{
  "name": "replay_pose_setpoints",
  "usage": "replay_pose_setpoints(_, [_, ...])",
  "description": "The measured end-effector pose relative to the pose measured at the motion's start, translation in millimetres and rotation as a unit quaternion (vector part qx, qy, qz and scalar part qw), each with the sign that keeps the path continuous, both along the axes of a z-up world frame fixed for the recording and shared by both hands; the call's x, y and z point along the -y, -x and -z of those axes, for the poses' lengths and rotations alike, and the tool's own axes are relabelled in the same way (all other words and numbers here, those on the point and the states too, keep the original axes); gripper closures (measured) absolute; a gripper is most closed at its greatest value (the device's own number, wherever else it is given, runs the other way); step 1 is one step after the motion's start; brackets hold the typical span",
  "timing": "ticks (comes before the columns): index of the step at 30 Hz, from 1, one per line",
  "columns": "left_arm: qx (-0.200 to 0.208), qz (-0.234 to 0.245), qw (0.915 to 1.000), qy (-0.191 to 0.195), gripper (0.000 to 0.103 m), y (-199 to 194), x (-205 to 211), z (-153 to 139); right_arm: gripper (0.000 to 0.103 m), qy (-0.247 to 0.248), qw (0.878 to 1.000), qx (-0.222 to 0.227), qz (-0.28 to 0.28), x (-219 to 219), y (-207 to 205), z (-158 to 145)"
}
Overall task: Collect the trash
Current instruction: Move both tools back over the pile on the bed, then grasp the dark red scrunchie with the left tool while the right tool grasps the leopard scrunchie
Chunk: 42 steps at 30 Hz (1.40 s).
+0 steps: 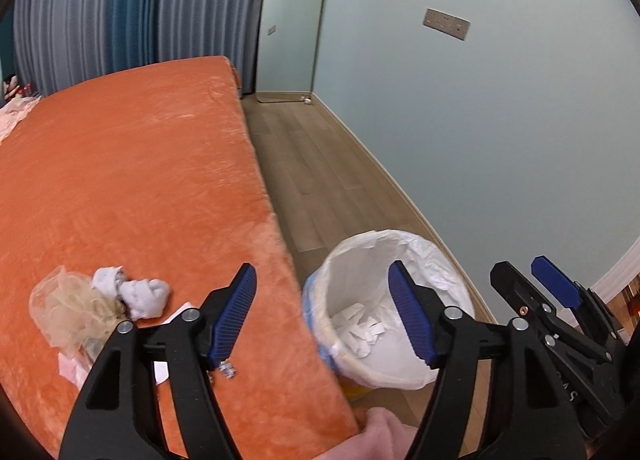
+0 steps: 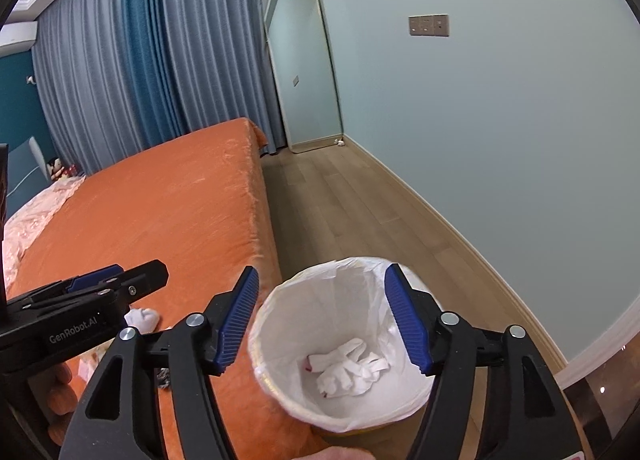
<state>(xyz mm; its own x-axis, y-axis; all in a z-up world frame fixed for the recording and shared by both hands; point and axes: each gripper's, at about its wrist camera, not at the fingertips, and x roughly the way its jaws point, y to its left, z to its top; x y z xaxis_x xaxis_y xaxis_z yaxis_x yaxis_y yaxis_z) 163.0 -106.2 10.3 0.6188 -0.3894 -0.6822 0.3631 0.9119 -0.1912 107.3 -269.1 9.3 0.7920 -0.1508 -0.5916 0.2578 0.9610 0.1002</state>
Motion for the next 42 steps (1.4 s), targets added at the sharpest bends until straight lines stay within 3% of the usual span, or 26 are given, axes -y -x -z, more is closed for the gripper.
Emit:
replay_pose_setpoints(7, [-0.026,-0.056,0.998,-0.014,0.03,10.4,-67.7,27.2,0.035,-0.005,0.999,-0.018,-0.045,-55.0,4.1,13.4])
replay_pose_setpoints(17, [-0.083,-0.145,0.9856,-0.027,0.027,17.5,-168.1,75.6,0.035,-0.014,0.993,-0.052,-0.106,-131.1,4.5,43.1])
replay_pose_setpoints(29, [-0.188,-0.179,0.9654,-0.032,0.028,27.7,-231.5,156.4,0.035,-0.01,0.985,-0.104,-0.136,-178.2,-10.7,84.9])
replay_pose_setpoints(33, [-0.206,-0.174,0.9623,-0.039,0.037,26.1,-235.2,173.6,0.035,-0.009,0.983,-0.115,-0.141,-185.7,-14.9,94.0])
replay_pose_setpoints(38, [-0.233,-0.172,0.9567,-0.031,0.066,19.7,-236.6,193.5,0.035,-0.003,0.981,-0.13,-0.145,-193.5,-19.9,104.9])
replay_pose_setpoints(42, [-0.222,-0.155,0.9614,-0.046,0.082,18.2,-227.9,191.7,0.035,-0.006,0.979,-0.14,-0.145,-197.6,-27.1,114.4])
